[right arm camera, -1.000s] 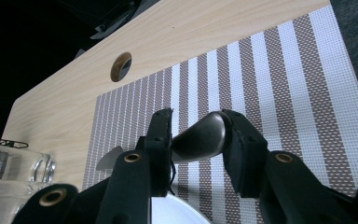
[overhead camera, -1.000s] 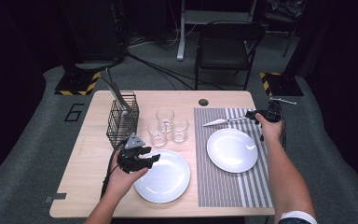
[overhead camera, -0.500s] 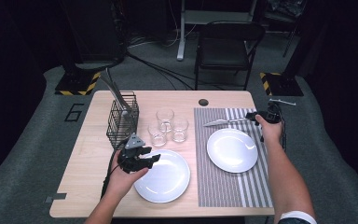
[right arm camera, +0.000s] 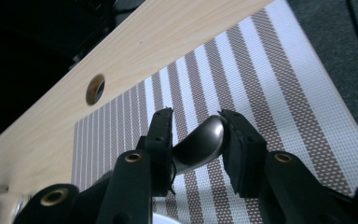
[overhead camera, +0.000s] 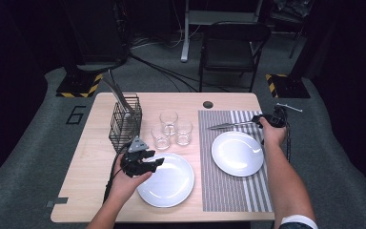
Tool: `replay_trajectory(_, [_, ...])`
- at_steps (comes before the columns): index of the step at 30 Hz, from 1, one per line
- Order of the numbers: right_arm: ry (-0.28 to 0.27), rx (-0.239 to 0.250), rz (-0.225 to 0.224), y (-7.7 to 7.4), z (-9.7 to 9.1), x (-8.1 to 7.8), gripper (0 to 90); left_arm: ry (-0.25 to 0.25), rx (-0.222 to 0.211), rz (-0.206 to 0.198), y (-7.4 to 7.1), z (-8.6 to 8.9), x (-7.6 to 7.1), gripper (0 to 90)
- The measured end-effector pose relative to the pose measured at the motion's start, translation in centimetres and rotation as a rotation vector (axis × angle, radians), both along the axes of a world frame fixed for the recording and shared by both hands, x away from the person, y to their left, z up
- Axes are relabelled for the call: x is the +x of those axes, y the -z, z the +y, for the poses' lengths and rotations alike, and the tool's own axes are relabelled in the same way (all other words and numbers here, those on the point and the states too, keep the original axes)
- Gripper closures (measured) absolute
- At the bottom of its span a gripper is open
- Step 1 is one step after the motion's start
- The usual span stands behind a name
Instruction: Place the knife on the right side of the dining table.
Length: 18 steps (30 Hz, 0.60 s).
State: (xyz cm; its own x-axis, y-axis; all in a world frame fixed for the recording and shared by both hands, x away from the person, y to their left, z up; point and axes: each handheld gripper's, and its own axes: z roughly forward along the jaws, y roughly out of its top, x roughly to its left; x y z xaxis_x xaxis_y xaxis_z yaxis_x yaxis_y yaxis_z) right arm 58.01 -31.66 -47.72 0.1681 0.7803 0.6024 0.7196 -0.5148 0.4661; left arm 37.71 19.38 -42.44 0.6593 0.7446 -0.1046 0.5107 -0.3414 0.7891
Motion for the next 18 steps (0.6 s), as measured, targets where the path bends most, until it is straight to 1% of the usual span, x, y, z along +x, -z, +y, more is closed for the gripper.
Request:
replay_trajectory(1, [0.022, 0.002, 0.002, 0.1, 0.1, 0.0, 66.7, -0.001, 0.002, 0.0, 0.0, 0.0, 0.0, 49.7])
replay_trajectory(2, [0.044, 0.004, 0.013, 0.1, 0.2, -0.1, 66.9, -0.001, 0.002, -0.001, 0.0, 0.0, 0.0, 49.7])
replay_trajectory(3, [0.055, -0.001, 0.013, 0.2, 0.3, -0.1, 66.9, 0.002, -0.002, -0.001, 0.0, 0.0, 0.0, 49.7])
replay_trajectory(4, [0.078, -0.003, 0.02, 0.2, 0.5, -0.1, 67.1, 0.002, -0.002, -0.001, 0.0, 0.0, 0.0, 49.7])
replay_trajectory(6, [0.098, -0.004, 0.027, 0.3, 0.6, -0.1, 67.5, 0.003, -0.001, -0.001, -0.1, 0.1, 0.0, 49.7])
replay_trajectory(8, [0.131, 0.014, 0.036, 0.4, 0.7, -0.1, 68.5, 0.003, 0.001, -0.001, -0.1, 0.1, 0.0, 49.7])
replay_trajectory(10, [0.149, 0.021, 0.045, 0.5, 0.8, -0.2, 68.7, 0.003, 0.0, -0.002, -0.1, 0.1, 0.0, 49.8])
replay_trajectory(15, [0.196, 0.045, 0.046, 0.9, 0.9, -0.4, 69.7, 0.005, 0.0, -0.004, -0.1, 0.2, 0.0, 49.8])
replay_trajectory(18, [0.223, 0.054, 0.061, 1.2, 0.9, -0.5, 69.8, 0.005, 0.001, -0.002, -0.1, 0.2, 0.0, 49.7])
